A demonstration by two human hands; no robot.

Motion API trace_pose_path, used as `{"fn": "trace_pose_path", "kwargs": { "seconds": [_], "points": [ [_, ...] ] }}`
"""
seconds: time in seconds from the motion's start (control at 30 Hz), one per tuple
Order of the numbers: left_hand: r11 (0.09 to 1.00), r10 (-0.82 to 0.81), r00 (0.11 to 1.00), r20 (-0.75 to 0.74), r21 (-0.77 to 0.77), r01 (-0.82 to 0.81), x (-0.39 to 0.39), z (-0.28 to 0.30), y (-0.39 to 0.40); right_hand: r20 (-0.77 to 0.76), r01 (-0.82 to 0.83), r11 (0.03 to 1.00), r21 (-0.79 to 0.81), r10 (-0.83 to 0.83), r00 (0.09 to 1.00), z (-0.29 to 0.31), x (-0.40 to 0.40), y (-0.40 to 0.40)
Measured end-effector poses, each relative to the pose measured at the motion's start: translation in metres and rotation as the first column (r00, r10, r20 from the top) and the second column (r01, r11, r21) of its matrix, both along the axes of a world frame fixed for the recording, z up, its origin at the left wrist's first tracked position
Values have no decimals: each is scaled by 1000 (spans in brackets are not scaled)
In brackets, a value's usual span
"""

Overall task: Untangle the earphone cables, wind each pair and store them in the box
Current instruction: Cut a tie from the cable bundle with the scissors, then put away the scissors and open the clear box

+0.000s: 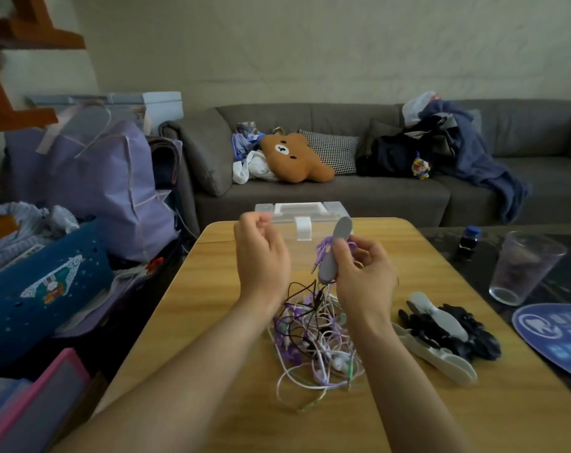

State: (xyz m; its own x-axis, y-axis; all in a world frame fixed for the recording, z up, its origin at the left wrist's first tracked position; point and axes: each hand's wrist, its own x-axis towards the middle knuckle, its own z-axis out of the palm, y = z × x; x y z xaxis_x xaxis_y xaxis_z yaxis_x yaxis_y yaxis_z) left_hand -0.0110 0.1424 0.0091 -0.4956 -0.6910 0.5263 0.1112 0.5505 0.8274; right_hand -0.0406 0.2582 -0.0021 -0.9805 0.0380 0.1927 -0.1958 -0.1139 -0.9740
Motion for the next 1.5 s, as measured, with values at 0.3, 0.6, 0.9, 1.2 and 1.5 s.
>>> {"fn": "trace_pose_path", "kwargs": {
  "seconds": [0.3, 0.6, 0.9, 1.2, 1.5],
  "points": [
    [634, 321, 658, 682, -670, 385, -94, -18, -27, 372, 36, 991, -125, 14, 928, -24, -34, 7],
    [350, 599, 579, 553, -831, 432, -101, -20, -16, 317, -105, 974, -200, 165, 934, -13, -30, 4],
    [432, 637, 466, 613, -786, 443, -80, -6, 9, 353, -195, 966, -171, 245, 903, -15, -26, 11],
    [442, 436, 596, 674, -737, 511, -63, 47, -4, 236, -172, 980, 96, 145, 961, -17, -25, 2],
    [336, 521, 733, 438, -894, 296, -74, 120, -7, -458, 123, 973, 195, -20, 889, -10, -32, -23]
  ]
}}
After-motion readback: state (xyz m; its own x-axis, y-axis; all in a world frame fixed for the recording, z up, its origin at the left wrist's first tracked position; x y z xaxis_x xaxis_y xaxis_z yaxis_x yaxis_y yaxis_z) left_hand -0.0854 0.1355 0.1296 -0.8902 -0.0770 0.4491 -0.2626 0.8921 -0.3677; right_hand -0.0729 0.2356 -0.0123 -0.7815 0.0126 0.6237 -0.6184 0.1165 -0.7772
